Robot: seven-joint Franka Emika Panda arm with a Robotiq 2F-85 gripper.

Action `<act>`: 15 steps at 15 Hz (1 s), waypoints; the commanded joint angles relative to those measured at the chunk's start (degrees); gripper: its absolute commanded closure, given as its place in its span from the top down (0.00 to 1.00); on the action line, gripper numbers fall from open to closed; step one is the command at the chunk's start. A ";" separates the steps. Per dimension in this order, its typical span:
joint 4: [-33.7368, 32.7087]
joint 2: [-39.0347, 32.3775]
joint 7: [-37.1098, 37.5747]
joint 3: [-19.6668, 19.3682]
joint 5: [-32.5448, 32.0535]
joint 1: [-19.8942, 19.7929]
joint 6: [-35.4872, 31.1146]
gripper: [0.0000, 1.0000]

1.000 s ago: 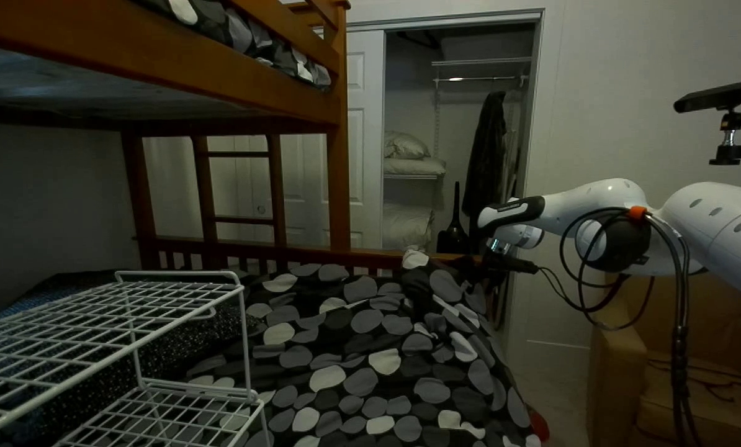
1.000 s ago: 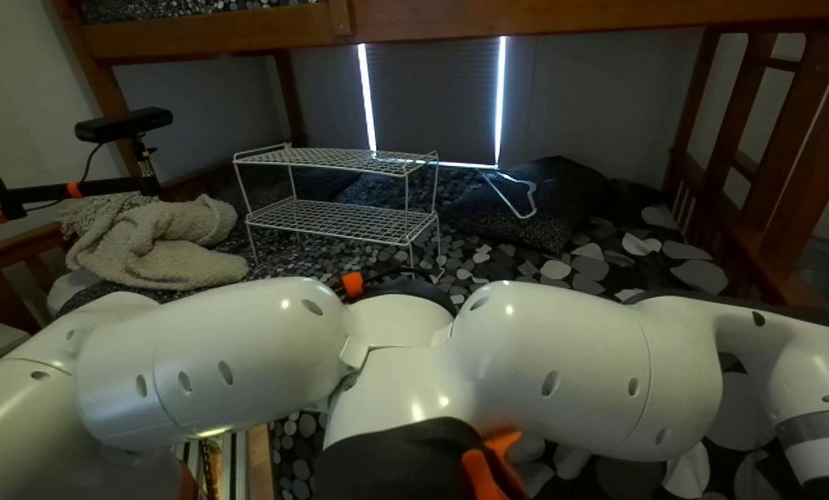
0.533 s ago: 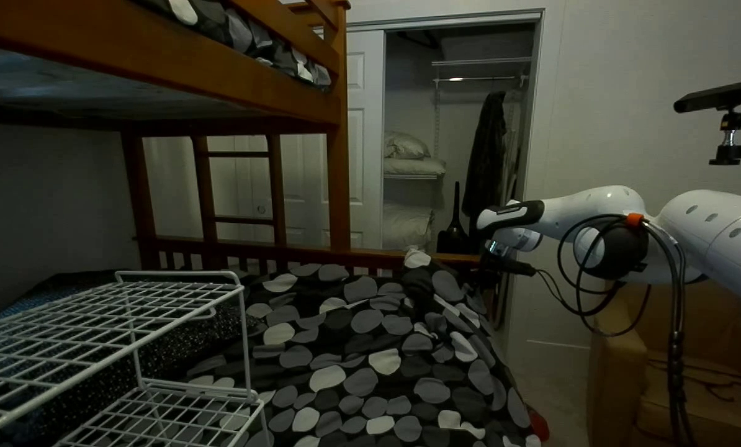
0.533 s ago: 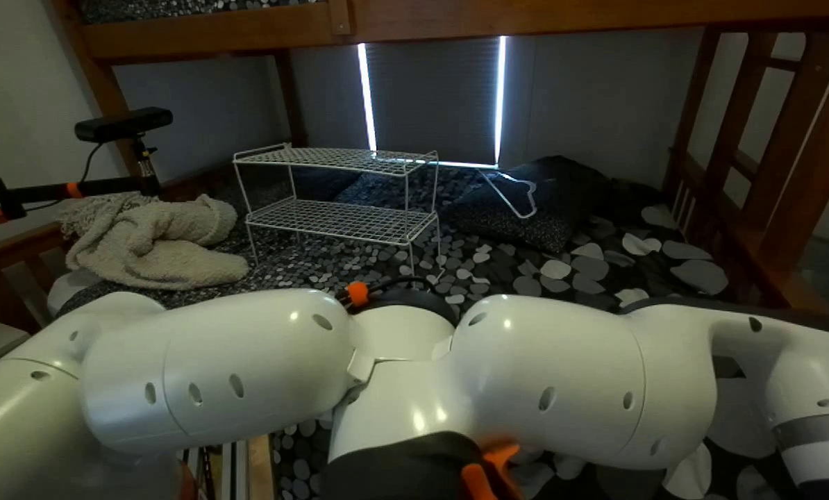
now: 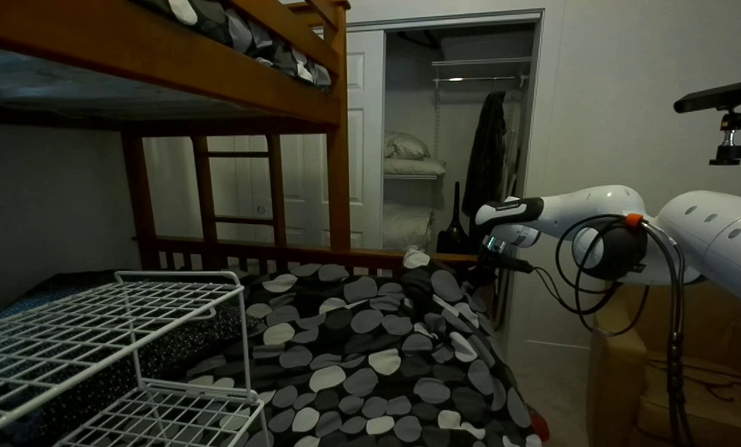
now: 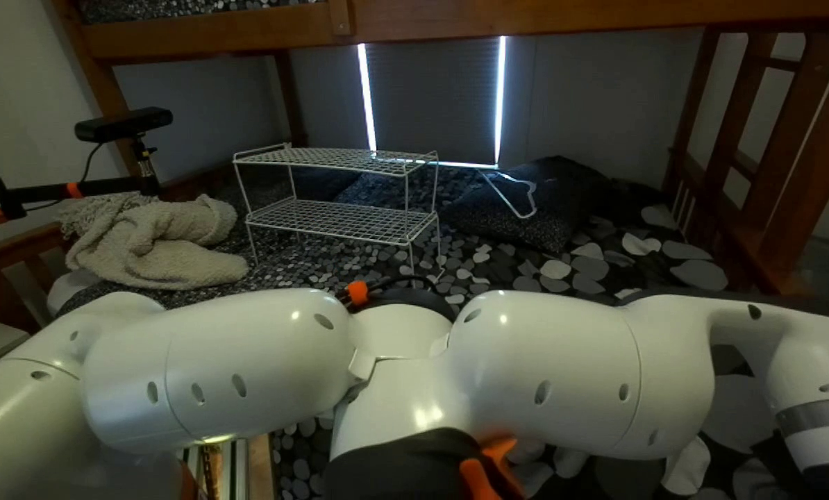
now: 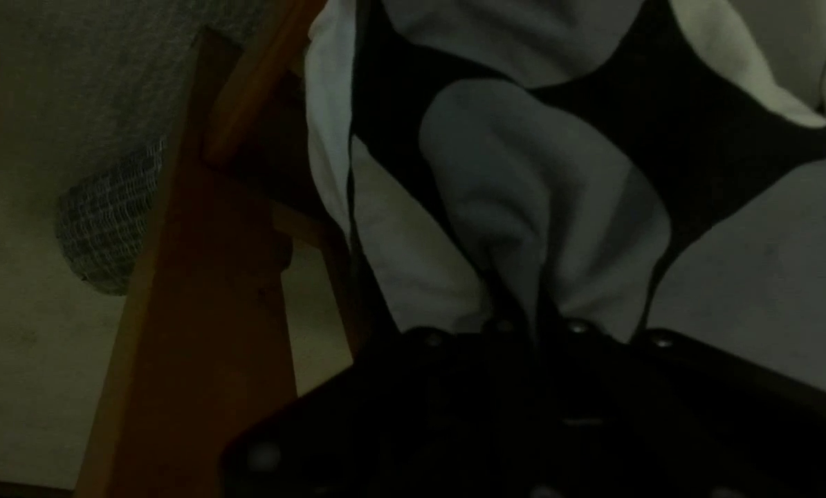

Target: Pick up the bottom right corner of the black comforter and unfold it diagonally, pick up the lint roller and put it on top of the black comforter

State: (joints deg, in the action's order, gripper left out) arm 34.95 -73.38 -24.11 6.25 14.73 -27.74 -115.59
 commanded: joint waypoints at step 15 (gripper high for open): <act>8.44 13.22 7.18 -5.82 -12.50 15.86 12.81 0.01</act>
State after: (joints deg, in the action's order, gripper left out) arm 37.32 -64.90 -17.79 1.29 4.03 -14.63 -104.31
